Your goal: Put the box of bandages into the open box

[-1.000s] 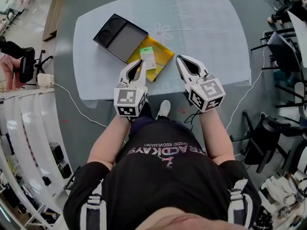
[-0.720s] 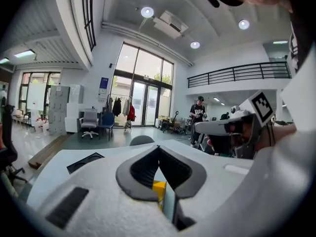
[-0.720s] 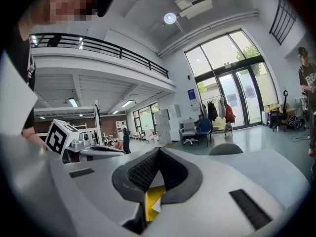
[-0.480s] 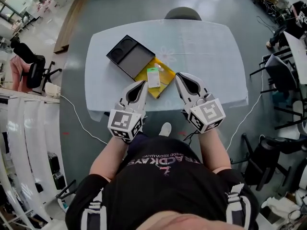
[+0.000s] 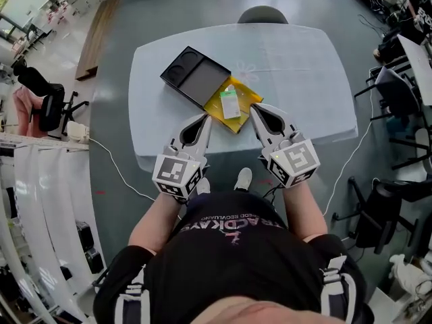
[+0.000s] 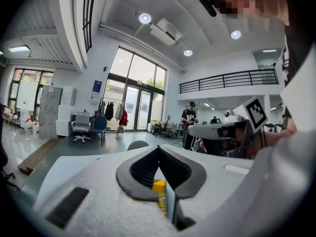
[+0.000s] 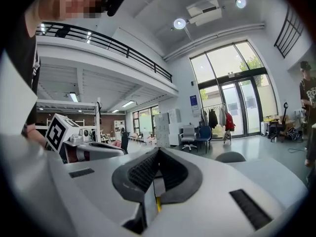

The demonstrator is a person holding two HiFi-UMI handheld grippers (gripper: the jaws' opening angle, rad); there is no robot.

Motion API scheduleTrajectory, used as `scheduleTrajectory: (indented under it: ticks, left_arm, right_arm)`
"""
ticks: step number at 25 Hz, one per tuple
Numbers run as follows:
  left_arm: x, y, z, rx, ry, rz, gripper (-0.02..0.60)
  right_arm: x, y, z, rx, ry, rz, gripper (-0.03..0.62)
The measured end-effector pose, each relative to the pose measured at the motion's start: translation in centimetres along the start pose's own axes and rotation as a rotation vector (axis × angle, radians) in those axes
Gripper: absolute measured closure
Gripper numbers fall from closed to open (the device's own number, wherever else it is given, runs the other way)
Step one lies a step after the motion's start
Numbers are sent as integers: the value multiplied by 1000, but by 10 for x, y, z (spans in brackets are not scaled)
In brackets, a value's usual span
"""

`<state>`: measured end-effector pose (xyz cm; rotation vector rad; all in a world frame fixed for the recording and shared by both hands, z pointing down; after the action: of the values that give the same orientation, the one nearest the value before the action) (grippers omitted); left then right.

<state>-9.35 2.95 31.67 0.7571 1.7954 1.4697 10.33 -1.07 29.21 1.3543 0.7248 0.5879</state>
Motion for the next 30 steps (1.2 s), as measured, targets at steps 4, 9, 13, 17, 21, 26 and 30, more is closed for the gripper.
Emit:
scheduleTrajectory:
  ticks: [4,9,13,17,21,26,30]
  left_arm:
    - [19,2,-15,-11,48,5,565]
    - [39,6,-32,-13,94,16,565]
    - [50,10,-37,-19,134,16,565]
    - [53,14,-41,-11,162,21,565]
    - [57,14,-40,-10,185,25,565]
    - [58,14,-42,-17,202,14,565]
    - [60,15,-41,-17,213,5,565]
  right_arm:
    - [-6,8,-26,-26,56,-16,583]
    - [-10,15,-55,-21,110,-33,583]
    - [-8,20,-72,-25,151,-47,583]
    - [-5,23,-84,-21,179,-58,583]
    - [-3,21,-90,-17,200,-49,583]
    - [1,24,-92,-30,224,-34,583]
    - [5,28,-96,-41,234,-32,583]
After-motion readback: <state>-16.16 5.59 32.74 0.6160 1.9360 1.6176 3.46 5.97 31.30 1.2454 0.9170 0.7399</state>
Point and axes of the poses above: the fingertips, and each gripper's own axes: x backward along the fingers, z to its right, y out of its underside, the point moved 8 cm from there along x, backward along the fingers, and after that the axes turned 7 degrees about y, right-handed, at the moved point
